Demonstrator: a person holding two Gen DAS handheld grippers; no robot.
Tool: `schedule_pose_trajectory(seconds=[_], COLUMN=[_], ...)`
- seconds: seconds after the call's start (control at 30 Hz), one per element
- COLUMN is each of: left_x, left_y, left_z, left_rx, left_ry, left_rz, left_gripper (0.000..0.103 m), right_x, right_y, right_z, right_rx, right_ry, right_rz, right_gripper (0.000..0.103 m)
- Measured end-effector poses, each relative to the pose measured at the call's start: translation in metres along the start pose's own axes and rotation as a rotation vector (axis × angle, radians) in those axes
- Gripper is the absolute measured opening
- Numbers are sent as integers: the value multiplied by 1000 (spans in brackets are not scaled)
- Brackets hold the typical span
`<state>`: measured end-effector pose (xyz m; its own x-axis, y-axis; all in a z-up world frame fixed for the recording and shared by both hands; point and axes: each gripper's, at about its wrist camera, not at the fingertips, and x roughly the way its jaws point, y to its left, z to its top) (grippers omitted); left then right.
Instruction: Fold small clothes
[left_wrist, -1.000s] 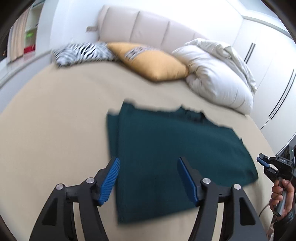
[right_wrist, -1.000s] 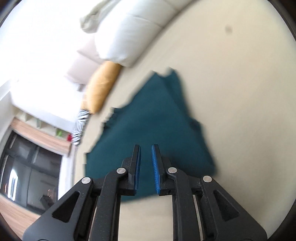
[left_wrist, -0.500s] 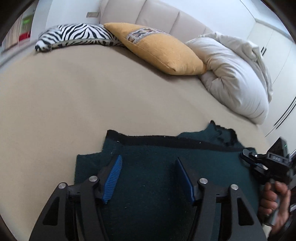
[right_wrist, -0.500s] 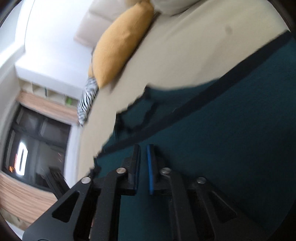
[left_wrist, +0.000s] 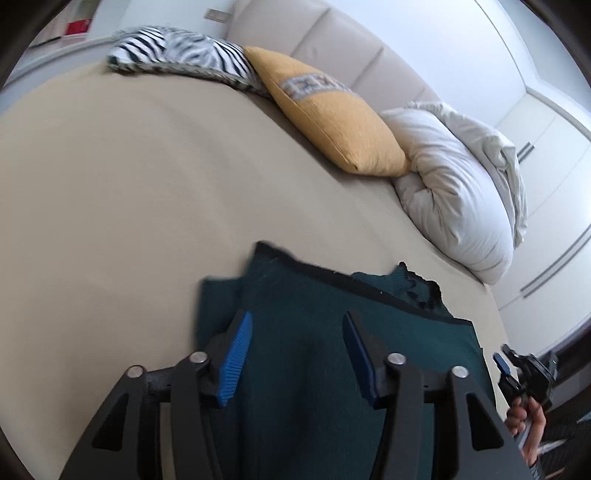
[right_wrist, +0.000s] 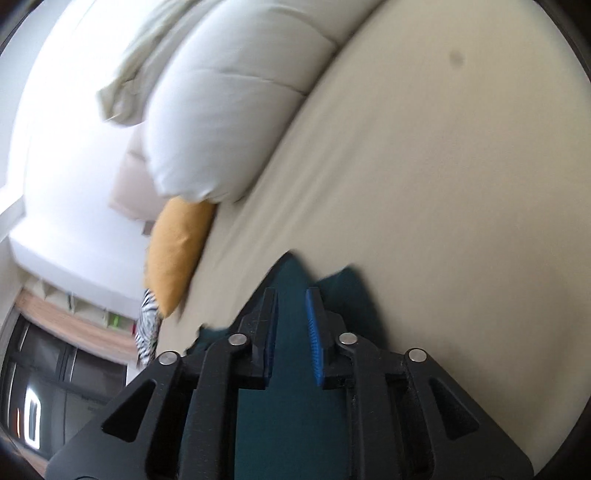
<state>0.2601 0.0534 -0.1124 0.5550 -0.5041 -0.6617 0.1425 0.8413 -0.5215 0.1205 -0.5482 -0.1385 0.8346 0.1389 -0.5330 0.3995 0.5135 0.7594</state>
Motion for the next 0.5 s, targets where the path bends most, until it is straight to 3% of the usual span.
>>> schedule_pose_trajectory(seconds=[0.07, 0.17, 0.33, 0.43, 0.5], left_x=[-34, -58, -55, -53, -47], left_y=[8, 23, 41, 35, 34], left_z=[-15, -38, -71, -77, -77], left_rx=[-34, -86, -170, -160, -194], left_ry=[-53, -23, 75, 85, 114], left_rz=[-6, -6, -44, -52, -105], left_gripper=[75, 76, 76, 76, 75], right_x=[-37, -35, -18, -6, 0], right_y=[12, 57, 105, 111, 117], right_z=[-14, -55, -130, -159, -173], right_rx=[-73, -160, -246, -210, -195], right_ry=[12, 71, 266, 338, 363], right_rz=[39, 98, 199, 237, 255], right_gripper=[55, 57, 57, 57, 57])
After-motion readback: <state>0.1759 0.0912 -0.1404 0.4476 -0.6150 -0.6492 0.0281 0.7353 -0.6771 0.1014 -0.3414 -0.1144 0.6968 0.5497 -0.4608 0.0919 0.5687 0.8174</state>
